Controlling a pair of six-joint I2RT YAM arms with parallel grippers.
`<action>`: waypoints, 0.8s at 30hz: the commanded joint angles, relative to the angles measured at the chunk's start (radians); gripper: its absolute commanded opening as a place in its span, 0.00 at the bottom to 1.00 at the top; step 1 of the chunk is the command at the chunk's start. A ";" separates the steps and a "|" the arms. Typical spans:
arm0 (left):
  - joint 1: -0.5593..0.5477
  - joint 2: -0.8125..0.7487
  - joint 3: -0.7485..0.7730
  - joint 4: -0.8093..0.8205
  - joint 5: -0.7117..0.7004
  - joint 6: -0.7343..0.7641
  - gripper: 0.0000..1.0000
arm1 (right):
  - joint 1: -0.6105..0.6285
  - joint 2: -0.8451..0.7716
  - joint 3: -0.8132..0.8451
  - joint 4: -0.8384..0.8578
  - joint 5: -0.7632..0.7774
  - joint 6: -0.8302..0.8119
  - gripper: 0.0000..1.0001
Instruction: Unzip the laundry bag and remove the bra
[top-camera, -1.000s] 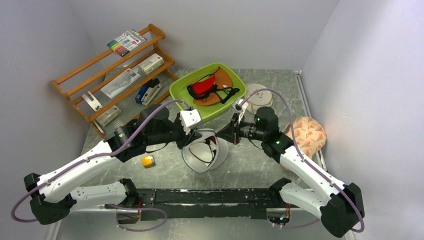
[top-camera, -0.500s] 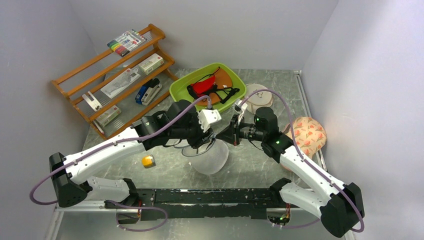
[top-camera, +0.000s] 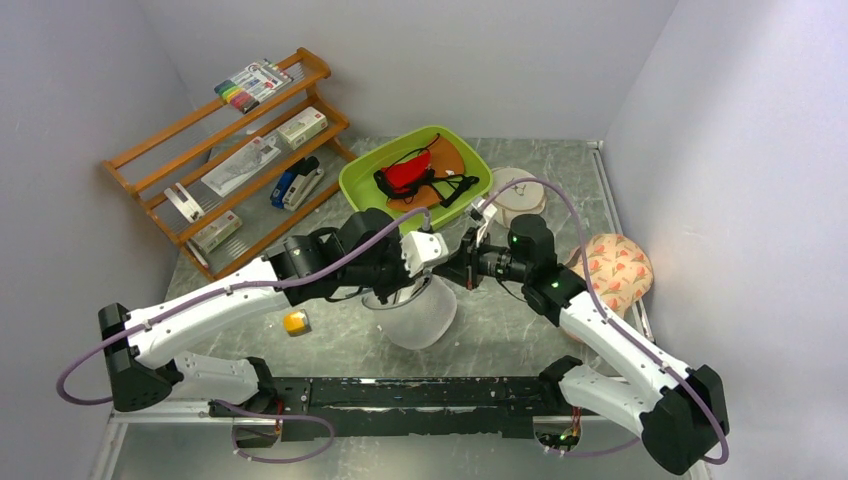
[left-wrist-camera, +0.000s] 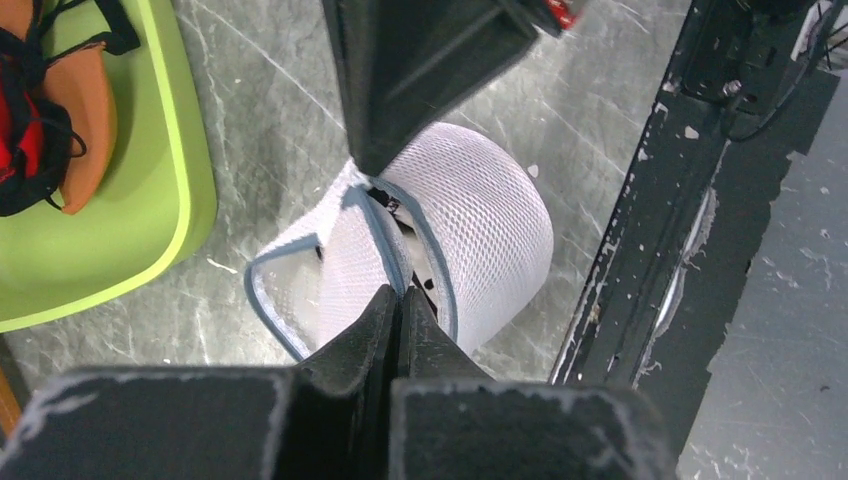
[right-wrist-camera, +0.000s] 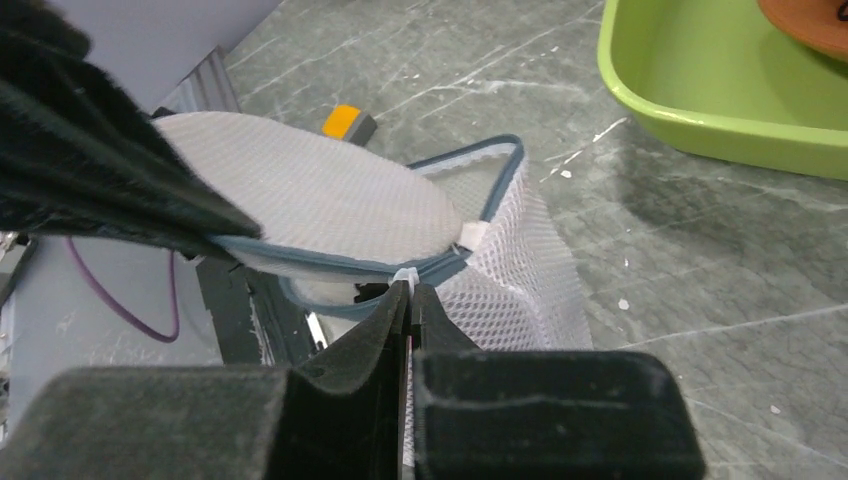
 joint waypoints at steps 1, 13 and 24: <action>-0.026 -0.059 0.062 -0.088 0.035 0.011 0.07 | -0.003 0.025 -0.003 0.020 0.164 0.047 0.00; -0.030 -0.107 0.113 -0.132 -0.094 -0.105 0.07 | 0.000 0.153 0.090 -0.082 0.187 0.038 0.11; 0.066 -0.006 0.206 -0.206 -0.202 -0.335 0.07 | 0.024 0.102 0.260 -0.414 0.313 0.072 0.83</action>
